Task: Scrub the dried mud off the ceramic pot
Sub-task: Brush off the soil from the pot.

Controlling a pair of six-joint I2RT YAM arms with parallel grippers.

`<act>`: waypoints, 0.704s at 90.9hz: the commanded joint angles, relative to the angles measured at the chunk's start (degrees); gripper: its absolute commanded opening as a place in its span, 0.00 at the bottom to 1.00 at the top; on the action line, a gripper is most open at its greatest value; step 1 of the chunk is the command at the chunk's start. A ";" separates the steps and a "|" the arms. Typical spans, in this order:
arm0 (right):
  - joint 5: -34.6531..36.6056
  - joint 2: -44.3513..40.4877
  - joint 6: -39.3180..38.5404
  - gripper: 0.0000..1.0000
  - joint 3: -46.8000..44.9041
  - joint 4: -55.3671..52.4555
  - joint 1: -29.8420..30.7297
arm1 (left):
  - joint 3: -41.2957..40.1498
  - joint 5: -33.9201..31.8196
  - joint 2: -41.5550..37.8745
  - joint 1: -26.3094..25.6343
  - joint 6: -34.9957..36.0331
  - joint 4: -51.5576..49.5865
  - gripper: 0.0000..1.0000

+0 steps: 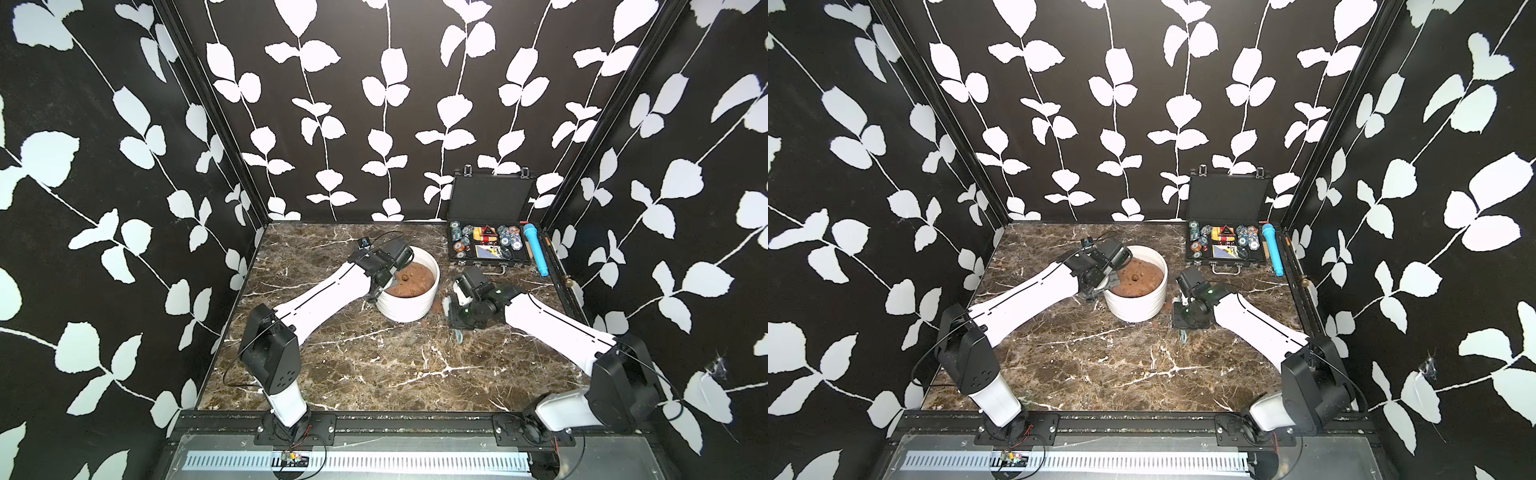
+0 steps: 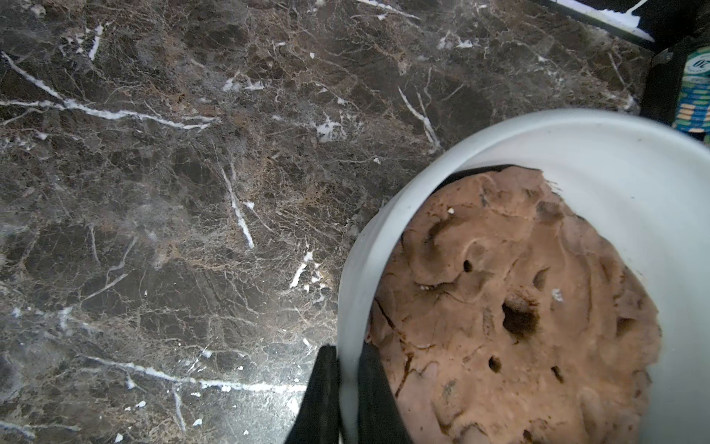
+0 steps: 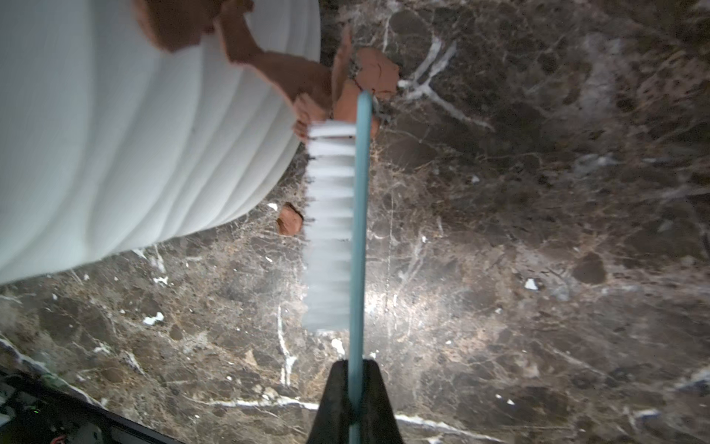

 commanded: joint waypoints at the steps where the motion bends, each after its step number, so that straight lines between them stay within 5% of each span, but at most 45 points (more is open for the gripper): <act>1: 1.64 -1.76 -5.62 0.00 1.10 -5.89 -1.19 | -2.56 -1.69 0.96 1.52 3.02 1.32 0.00; 21: 2.97 -4.60 -8.90 0.00 2.32 -9.91 -4.52 | -4.29 -1.36 0.23 3.59 6.44 2.54 0.00; 38: -9.52 -5.79 -8.13 0.00 1.48 -4.12 -3.50 | -4.21 0.22 1.06 3.65 8.31 3.41 0.00; 64: -13.22 -4.36 -3.58 0.00 3.43 0.23 0.15 | -3.55 1.69 2.01 3.63 8.91 4.03 0.00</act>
